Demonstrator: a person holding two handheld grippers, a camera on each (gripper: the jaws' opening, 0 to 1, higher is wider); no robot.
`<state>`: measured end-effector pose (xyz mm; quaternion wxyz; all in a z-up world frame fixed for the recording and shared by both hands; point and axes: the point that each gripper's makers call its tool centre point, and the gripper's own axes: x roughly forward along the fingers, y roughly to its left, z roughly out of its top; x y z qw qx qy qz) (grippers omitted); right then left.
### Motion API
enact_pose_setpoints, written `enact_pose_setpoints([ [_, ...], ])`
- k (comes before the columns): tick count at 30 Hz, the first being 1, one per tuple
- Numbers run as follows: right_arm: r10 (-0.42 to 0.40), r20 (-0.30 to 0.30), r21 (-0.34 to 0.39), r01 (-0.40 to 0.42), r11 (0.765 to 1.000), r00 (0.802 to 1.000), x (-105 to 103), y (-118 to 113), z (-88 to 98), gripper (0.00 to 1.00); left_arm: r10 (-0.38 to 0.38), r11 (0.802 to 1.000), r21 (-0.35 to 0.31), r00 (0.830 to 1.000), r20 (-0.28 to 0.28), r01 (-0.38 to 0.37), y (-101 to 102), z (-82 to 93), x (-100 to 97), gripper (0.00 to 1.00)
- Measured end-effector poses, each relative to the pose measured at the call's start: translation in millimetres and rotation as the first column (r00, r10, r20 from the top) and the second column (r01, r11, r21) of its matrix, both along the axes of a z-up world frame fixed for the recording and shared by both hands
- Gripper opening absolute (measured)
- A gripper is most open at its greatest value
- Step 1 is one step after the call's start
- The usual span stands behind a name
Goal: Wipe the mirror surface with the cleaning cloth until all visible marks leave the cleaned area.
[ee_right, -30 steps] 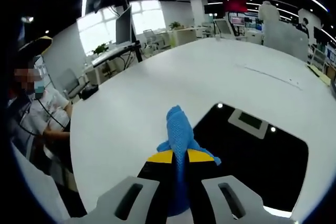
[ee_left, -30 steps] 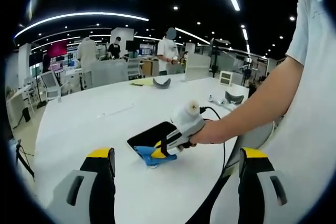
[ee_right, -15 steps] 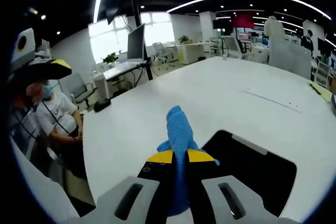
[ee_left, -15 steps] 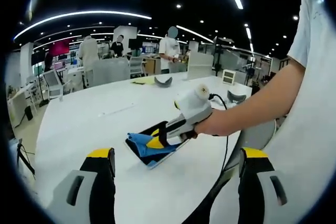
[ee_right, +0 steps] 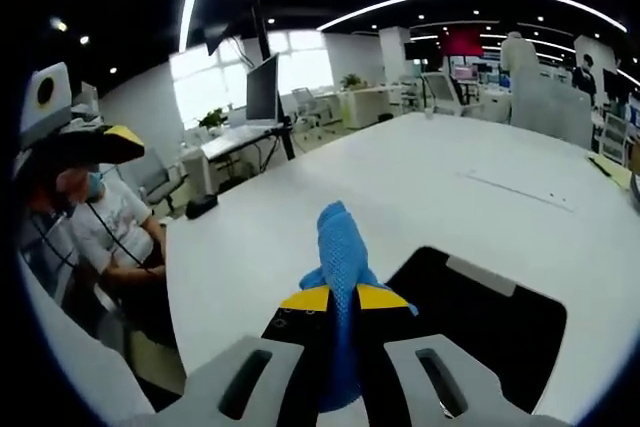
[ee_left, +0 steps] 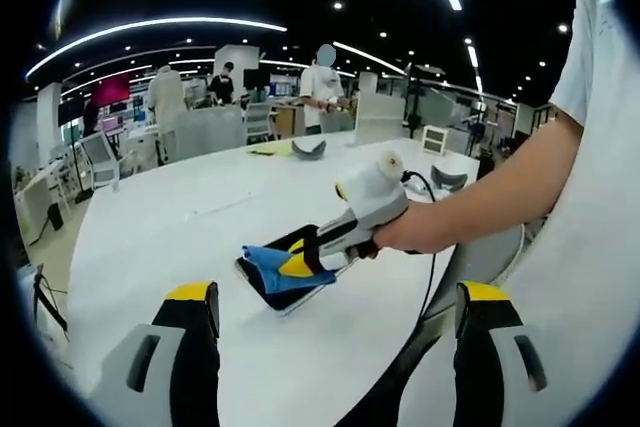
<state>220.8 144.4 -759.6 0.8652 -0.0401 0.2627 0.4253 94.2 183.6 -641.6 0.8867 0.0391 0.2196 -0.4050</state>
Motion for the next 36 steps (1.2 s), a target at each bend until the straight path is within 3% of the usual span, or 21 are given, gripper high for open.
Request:
enact_pose_setpoints([
  [17,-0.119,-0.009,0.008,0.119,0.993,0.993,0.1,-54.7,-2.8,0.03,-0.029,1.000,0.004,1.000,0.008,0.029,-7.9,4.7,4.7,0.99],
  [32,-0.211,-0.002,-0.056,0.210,0.976,0.978,-4.4,-113.8,-15.1,0.03,-0.062,0.998,0.020,0.998,0.008,0.062,-14.1,3.0,5.2,0.99],
  [36,-0.253,-0.028,-0.040,0.252,0.967,0.967,-5.5,-125.6,-18.0,0.03,-0.065,0.998,0.015,0.998,0.007,0.064,-15.0,4.7,5.1,0.99],
])
